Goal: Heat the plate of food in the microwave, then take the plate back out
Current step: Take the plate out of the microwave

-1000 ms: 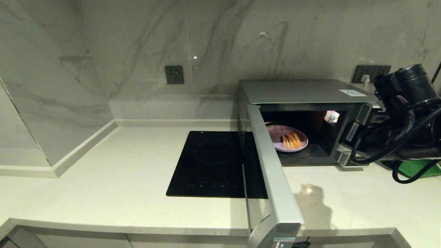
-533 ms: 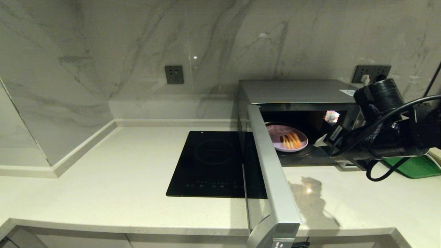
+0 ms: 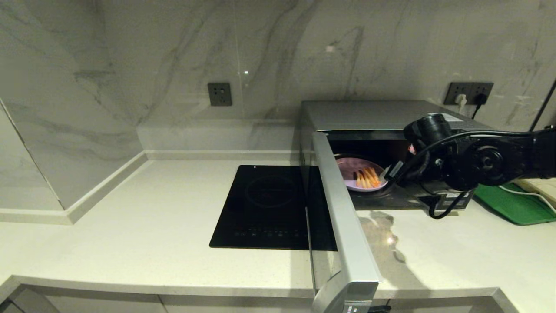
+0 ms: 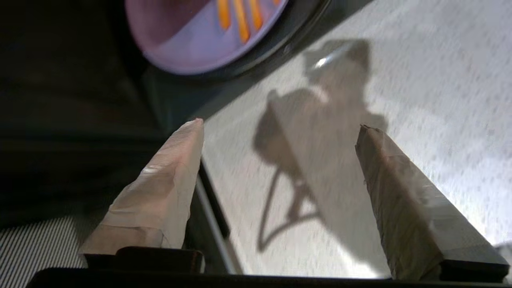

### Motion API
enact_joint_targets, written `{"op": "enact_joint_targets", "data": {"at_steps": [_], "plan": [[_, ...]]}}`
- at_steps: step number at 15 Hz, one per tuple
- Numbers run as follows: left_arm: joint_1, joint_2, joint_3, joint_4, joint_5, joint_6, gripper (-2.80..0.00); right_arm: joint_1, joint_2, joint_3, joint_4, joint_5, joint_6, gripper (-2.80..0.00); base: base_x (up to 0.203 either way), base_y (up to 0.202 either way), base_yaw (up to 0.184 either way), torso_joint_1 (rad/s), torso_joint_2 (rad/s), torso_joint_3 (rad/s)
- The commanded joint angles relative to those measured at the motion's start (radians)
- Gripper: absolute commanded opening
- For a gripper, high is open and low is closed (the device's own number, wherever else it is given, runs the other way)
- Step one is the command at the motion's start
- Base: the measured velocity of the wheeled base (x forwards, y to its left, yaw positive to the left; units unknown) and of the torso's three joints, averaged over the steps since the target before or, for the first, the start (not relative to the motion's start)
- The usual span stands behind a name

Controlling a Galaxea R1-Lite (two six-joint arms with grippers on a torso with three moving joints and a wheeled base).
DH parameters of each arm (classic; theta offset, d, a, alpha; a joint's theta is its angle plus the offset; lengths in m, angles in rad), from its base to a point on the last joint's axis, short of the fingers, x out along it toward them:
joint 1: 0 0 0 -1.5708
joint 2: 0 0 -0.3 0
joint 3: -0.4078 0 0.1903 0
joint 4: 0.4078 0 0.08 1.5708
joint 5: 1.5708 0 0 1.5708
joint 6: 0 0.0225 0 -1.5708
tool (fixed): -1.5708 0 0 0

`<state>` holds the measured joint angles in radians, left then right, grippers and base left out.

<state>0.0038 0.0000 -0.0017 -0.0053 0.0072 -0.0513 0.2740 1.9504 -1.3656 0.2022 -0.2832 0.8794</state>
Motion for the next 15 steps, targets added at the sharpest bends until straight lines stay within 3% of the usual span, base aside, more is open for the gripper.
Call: {"op": "enact_joint_targets", "data": {"at_steps": [1, 8, 15], "plan": [[0.001, 0.000, 0.000, -0.001, 0.000, -0.001, -2.80, -0.003, 0.107, -0.077, 0.014, -0.021, 0.002, 0.00, 0.000, 0.000, 0.000, 0.000, 0.00, 0.000], [0.001, -0.001, 0.000, -0.001, 0.000, 0.000, -2.80, -0.076, 0.243, -0.161, 0.011, -0.036, -0.019, 0.00, 0.000, 0.000, 0.000, 0.000, 0.00, 0.000], [0.001, -0.002, 0.000, -0.001, 0.000, -0.001, -2.80, -0.087, 0.303, -0.211, 0.005, -0.040, -0.019, 0.00, 0.000, 0.000, 0.000, 0.000, 0.00, 0.000]]}}
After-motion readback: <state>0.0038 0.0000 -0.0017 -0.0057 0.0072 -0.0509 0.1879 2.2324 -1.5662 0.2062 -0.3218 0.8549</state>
